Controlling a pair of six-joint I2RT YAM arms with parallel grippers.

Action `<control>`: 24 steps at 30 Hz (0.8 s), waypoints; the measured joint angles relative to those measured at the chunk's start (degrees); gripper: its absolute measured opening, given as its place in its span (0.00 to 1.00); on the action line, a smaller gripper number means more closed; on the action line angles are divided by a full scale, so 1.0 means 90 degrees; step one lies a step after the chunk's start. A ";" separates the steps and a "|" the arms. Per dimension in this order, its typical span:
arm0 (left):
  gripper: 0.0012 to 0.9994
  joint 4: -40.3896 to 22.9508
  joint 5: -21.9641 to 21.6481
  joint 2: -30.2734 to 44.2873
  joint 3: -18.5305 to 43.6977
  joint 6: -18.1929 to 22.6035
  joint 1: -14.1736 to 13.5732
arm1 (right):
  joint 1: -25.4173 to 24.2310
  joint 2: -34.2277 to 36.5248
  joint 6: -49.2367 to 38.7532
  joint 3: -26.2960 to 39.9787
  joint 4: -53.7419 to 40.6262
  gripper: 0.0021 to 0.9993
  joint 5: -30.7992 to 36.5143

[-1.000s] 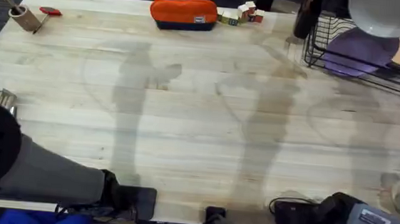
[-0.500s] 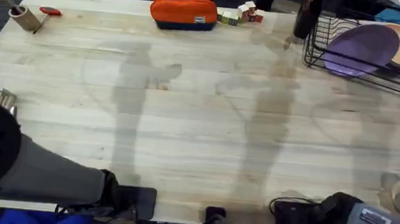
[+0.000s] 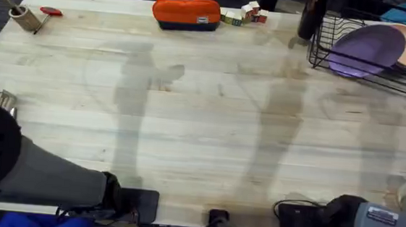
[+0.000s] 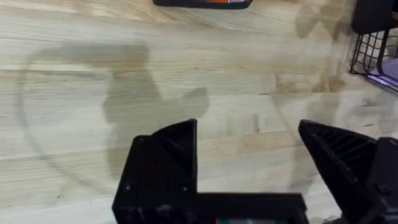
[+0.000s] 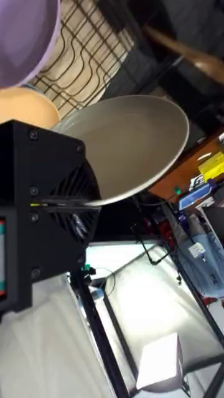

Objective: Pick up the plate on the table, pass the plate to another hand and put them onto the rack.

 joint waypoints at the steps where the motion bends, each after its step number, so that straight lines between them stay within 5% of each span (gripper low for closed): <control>1: 1.00 0.0000 0.0000 0.0002 0.0000 -0.0003 0.0000 | -0.0015 0.0051 -0.0045 0.0000 0.0057 0.03 0.0000; 24: 1.00 0.0041 0.0000 -0.0001 0.0000 -0.0003 0.0000 | -0.0024 0.1689 -0.1838 0.0000 0.0355 0.02 0.0002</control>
